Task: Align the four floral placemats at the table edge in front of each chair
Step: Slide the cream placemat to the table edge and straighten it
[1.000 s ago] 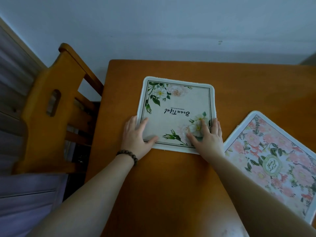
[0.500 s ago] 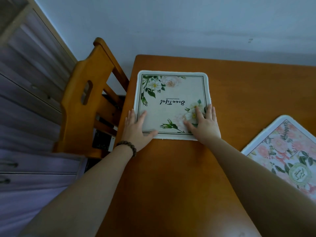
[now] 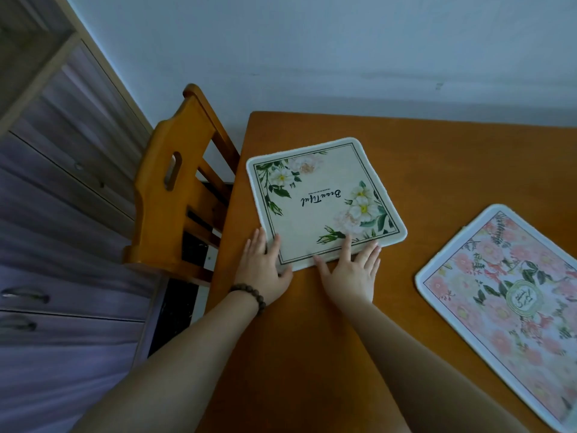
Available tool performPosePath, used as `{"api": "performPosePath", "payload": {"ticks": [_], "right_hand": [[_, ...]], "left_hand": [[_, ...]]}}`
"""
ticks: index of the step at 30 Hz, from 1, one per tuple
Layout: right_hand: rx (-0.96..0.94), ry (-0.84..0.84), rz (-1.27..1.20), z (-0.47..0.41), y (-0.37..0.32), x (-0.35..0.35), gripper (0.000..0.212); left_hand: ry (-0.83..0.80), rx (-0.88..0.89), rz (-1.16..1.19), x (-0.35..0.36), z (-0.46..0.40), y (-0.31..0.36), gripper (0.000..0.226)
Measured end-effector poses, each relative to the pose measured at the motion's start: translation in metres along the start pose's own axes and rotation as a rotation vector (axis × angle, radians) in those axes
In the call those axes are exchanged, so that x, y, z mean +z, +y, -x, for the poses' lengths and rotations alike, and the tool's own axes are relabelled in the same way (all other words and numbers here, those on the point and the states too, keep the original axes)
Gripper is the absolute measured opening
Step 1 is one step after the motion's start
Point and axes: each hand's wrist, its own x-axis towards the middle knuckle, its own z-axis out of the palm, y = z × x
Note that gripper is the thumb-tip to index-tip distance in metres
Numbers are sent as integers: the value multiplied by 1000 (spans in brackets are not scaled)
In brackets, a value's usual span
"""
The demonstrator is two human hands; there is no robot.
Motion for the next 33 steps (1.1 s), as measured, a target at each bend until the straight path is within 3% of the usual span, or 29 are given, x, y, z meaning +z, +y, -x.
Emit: {"api": "performPosePath", "payload": {"ticks": [10, 16, 26, 33], "right_hand": [[-184, -171, 211, -70, 35, -57, 87], [-129, 151, 53, -29, 18, -41, 102], [-54, 78, 57, -6, 1, 6, 119], [-97, 94, 84, -16, 10, 4, 110]], "left_hand": [[-89, 37, -30, 16, 40, 39, 76], [135, -40, -19, -31, -14, -2, 77], [-42, -219, -49, -61, -110, -41, 94], [65, -236, -6, -49, -102, -39, 88]]}}
